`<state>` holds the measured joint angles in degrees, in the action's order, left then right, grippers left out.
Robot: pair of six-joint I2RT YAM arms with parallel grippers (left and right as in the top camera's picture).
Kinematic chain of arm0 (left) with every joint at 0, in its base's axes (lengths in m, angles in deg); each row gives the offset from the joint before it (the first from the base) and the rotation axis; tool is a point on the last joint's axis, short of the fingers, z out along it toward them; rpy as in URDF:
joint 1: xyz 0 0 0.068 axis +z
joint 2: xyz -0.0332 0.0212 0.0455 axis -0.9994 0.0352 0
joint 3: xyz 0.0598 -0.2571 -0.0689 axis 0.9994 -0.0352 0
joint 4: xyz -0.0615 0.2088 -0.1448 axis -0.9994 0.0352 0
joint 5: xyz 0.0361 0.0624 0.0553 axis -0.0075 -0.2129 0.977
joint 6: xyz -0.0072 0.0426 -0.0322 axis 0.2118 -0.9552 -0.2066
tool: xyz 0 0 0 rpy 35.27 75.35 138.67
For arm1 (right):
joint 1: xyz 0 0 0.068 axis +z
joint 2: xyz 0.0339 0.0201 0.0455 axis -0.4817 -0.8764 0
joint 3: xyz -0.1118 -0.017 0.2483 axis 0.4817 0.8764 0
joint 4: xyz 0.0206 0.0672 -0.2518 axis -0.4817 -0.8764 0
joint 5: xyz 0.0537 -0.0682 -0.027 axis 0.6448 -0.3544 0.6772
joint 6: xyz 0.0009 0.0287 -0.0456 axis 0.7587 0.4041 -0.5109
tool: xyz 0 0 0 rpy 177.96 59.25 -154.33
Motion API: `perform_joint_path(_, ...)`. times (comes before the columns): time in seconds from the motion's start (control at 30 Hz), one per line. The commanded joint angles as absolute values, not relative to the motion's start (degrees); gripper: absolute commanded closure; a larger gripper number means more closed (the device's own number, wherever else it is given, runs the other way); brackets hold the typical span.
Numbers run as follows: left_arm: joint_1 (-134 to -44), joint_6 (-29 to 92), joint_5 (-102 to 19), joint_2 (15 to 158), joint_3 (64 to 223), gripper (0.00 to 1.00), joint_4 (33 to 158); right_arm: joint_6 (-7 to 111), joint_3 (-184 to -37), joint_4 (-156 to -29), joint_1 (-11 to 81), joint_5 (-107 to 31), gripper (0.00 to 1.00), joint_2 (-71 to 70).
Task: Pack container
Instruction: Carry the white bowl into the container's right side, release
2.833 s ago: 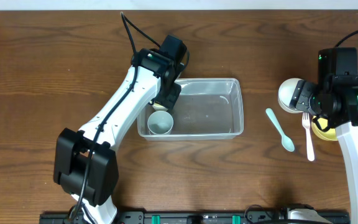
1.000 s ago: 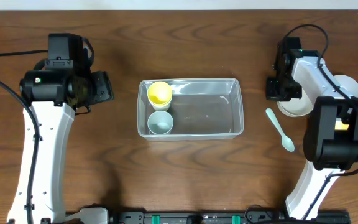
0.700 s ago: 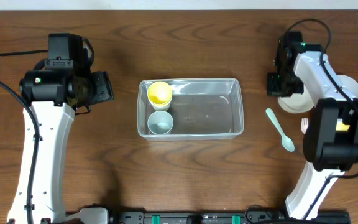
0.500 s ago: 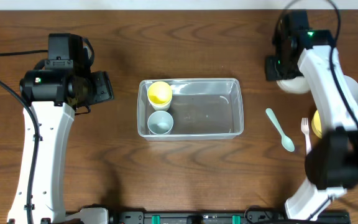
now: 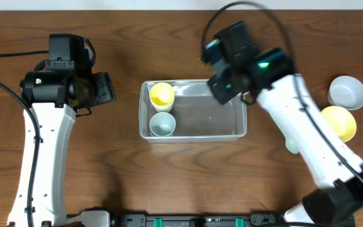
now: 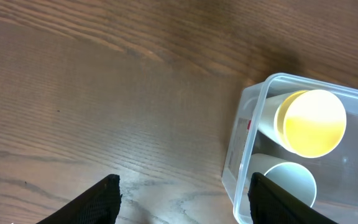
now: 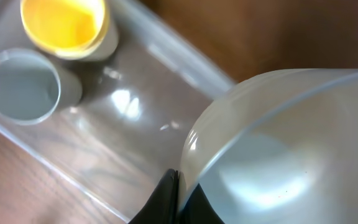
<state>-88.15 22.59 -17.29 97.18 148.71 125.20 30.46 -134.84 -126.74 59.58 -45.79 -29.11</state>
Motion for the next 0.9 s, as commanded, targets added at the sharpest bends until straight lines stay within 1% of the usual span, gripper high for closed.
perform_joint_path(0.0,-88.00,23.33,-17.86,97.24,148.53,0.34,125.37,29.48,-132.42,-126.92,61.77,-47.08,0.98,-32.76)
perform_joint_path(0.27,-88.00,23.33,-17.88,97.24,148.53,0.33,125.37,29.43,-129.97,-126.87,62.38,-47.10,0.98,-40.50)
perform_joint_path(0.5,-88.00,23.33,-17.88,97.24,148.53,0.33,125.37,29.41,-129.97,-126.04,62.33,-47.13,0.94,-45.20)
perform_joint_path(0.53,-88.00,23.33,-17.88,97.24,148.53,0.34,125.37,29.39,-129.97,-126.00,62.33,-47.26,0.86,-45.66)
perform_joint_path(0.57,-88.00,23.33,-17.88,97.24,148.53,0.33,125.37,29.37,-129.97,-125.87,62.33,-47.54,0.83,-46.11)
perform_joint_path(0.6,-88.00,23.33,-17.86,97.24,148.53,0.34,125.37,29.19,-129.97,-125.85,62.29,-47.80,0.75,-46.27)
perform_joint_path(0.67,-88.00,23.33,-17.86,97.24,148.53,0.33,125.39,28.21,-129.97,-125.69,62.18,-48.00,0.68,-46.29)
perform_joint_path(0.73,-88.00,23.33,-17.88,97.24,148.53,0.33,125.39,27.51,-130.06,-125.21,62.07,-48.00,0.56,-45.74)
perform_joint_path(0.8,-88.00,23.31,-17.86,97.24,148.53,0.33,125.39,27.84,-130.54,-124.80,61.63,-48.61,0.53,-44.96)
perform_joint_path(0.87,-88.00,23.31,-17.86,97.24,148.53,0.33,125.42,29.56,-131.63,-125.17,61.00,-50.14,0.53,-43.60)
